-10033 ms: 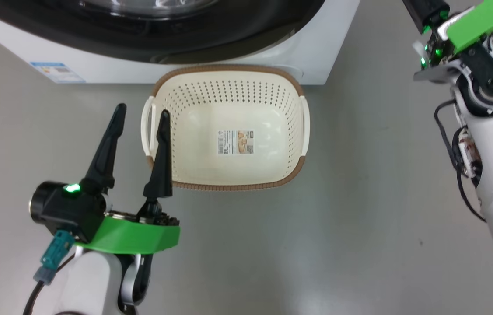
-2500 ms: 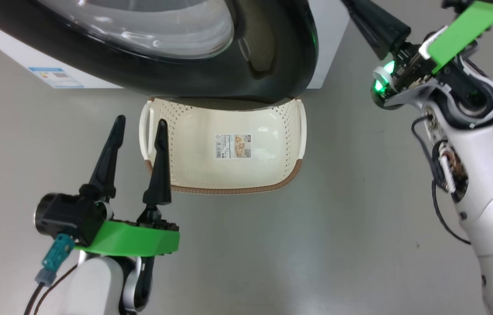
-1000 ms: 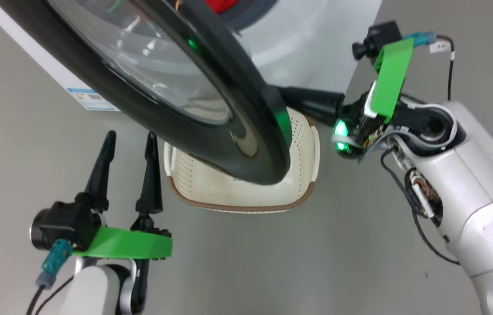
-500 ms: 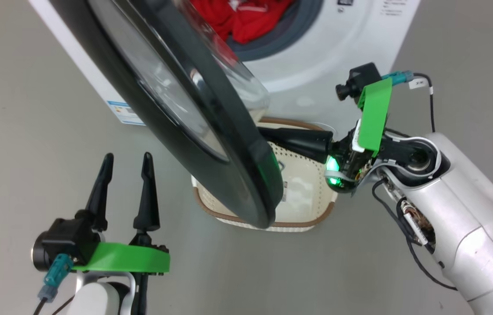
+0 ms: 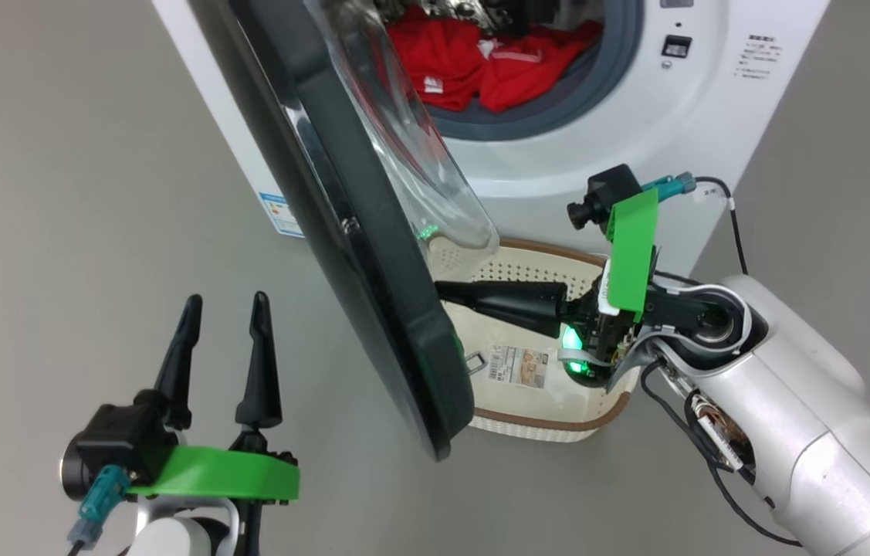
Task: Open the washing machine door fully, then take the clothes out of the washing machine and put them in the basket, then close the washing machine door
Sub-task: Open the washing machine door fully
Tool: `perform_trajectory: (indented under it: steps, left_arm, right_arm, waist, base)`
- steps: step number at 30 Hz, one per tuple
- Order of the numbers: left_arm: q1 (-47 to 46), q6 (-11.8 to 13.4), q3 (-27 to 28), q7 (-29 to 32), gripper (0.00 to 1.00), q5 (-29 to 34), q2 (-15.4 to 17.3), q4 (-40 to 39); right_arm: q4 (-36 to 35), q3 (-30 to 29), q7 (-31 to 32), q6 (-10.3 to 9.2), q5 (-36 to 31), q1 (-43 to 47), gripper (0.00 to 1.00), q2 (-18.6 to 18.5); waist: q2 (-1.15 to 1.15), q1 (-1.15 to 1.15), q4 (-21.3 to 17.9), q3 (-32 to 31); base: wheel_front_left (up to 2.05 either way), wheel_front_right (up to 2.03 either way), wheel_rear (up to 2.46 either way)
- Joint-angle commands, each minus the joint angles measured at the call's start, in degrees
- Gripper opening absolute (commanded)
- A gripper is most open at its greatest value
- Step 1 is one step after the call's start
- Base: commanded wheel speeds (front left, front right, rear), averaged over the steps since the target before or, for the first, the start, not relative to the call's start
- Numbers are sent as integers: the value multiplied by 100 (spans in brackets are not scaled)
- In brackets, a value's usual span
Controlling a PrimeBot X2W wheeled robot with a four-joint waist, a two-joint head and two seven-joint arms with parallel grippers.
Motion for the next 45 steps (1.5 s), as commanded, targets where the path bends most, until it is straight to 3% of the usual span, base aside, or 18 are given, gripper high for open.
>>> perform_trajectory:
  steps: [1,24,43,44,45]
  left_arm:
    - [37,47,201,-28,100,-30,106,-149]
    - [354,61,83,158,100,-150,186,-222]
    - [452,95,71,170,100,-252,267,-257]
    - [453,102,72,172,100,-254,272,-260]
    - [452,109,73,174,100,-256,277,-263]
  right_arm:
    - [-181,67,-25,44,106,108,0,106]
    - [-202,646,-265,44,458,400,0,198]
    - [-201,764,-465,44,388,470,0,68]
    - [-217,749,-531,44,333,468,18,37]
    - [-232,727,-616,44,271,473,47,4]
  waist:
    - [0,0,136,-110]
    - [0,0,916,-578]
    - [0,0,850,-617]
    - [0,0,836,-620]
    - [0,0,824,-624]
  base:
    - [0,0,0]
    - [0,0,0]
    - [0,0,0]
    - [0,0,0]
    - [0,0,0]
